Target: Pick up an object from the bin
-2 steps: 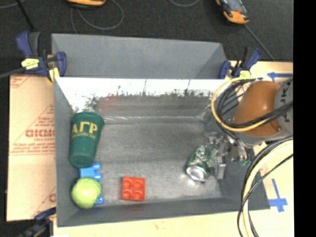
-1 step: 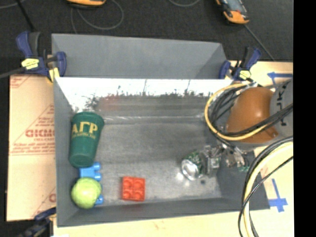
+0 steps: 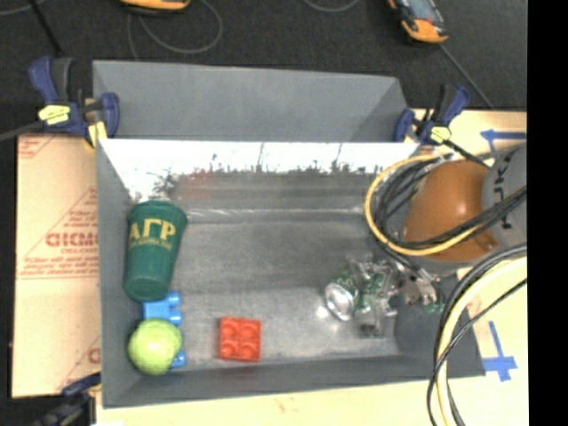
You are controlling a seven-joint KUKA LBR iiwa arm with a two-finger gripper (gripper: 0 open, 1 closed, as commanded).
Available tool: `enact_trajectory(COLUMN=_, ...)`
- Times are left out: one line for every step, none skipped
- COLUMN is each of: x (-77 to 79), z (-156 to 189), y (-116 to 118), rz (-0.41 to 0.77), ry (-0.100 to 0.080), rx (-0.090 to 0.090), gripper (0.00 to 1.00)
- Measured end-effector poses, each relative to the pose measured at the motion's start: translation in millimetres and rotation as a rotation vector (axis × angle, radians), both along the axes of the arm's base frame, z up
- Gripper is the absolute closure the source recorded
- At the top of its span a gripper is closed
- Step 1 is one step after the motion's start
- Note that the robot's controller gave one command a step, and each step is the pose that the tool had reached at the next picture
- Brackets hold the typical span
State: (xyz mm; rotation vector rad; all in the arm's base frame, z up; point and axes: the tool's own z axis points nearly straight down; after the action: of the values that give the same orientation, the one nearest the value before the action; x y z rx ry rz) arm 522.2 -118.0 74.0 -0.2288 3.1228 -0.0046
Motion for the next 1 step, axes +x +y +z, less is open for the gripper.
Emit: enact_trajectory(x=0.5, z=0.1, y=-0.5, rz=0.003, ry=-0.002, rx=-0.002, gripper=1.0)
